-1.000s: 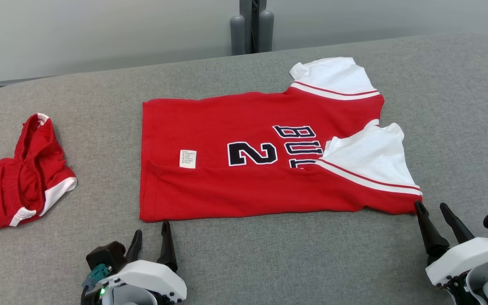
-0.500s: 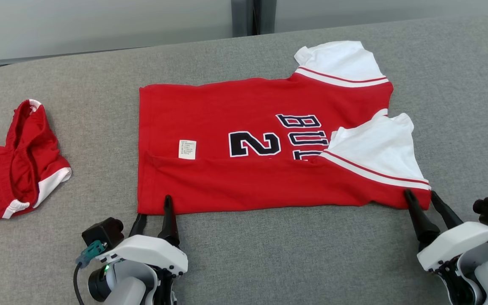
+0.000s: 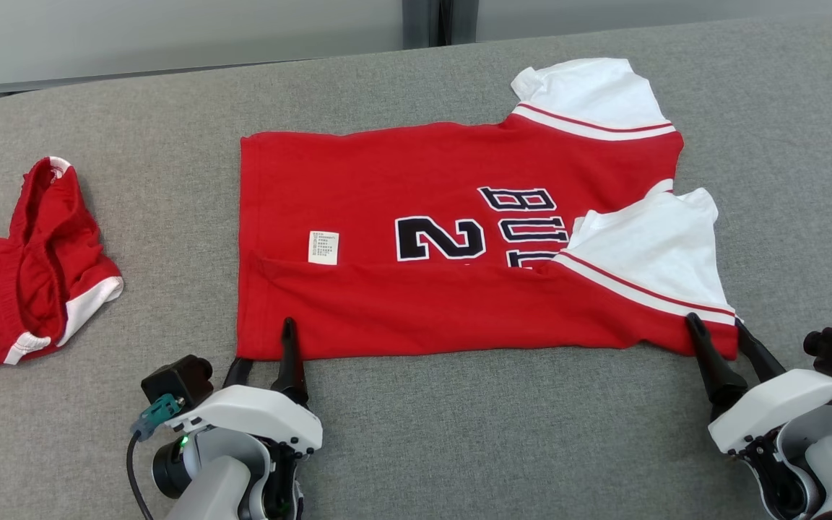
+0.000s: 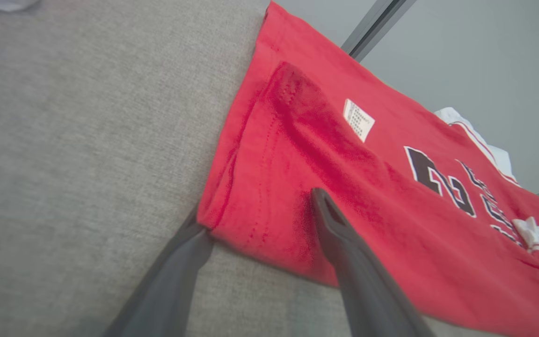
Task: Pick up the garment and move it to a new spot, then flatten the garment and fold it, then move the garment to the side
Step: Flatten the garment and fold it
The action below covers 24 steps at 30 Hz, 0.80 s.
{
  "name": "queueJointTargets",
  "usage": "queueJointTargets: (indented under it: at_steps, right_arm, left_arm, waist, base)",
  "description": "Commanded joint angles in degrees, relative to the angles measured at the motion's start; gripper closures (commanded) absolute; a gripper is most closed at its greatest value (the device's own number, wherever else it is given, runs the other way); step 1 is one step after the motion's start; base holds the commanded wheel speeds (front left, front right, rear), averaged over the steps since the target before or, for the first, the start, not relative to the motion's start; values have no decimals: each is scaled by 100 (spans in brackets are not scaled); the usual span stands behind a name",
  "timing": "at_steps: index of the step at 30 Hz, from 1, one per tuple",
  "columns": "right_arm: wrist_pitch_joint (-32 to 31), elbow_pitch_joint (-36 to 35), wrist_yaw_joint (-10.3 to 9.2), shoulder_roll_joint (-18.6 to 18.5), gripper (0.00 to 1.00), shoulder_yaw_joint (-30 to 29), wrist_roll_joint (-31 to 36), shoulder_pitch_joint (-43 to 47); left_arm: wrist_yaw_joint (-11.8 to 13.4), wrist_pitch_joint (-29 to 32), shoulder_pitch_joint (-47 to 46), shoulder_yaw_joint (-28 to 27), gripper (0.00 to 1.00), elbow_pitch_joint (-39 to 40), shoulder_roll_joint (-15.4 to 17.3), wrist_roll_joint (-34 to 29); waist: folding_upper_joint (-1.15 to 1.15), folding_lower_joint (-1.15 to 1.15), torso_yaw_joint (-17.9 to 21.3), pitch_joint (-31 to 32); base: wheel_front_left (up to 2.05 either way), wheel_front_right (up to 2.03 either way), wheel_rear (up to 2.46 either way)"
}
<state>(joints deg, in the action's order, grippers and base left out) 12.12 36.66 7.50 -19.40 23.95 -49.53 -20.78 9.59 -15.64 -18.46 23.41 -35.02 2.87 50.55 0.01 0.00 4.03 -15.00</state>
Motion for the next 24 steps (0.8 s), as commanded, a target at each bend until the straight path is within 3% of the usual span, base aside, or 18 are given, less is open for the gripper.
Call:
queueJointTargets:
  at_steps: [1,13,21,23,24]
  right_arm:
    - [19,58,-2,-16,0,27,-49,-50]
    - [178,656,-3,37,0,-130,97,-122]
    - [42,604,-2,118,1,3,-97,-153]
    - [13,571,-1,104,78,45,-156,-165]
    - [15,549,-1,89,100,64,-163,-166]
  left_arm:
    - [-42,94,53,52,100,-209,5,98]
    - [-65,86,26,53,100,-274,9,74]
    - [-77,79,2,49,100,-264,11,73]
    - [-77,79,-10,53,100,-257,11,67]
    - [-76,77,-13,51,100,-255,11,64]
  waist:
    - [-1,0,1,0]
    - [-1,0,-13,24]
    - [-1,0,-37,23]
    - [-1,0,-51,21]
    - [-1,0,-57,21]
  base:
    - [0,0,0]
    - [0,0,0]
    - [0,0,0]
    - [0,0,0]
    - [0,0,0]
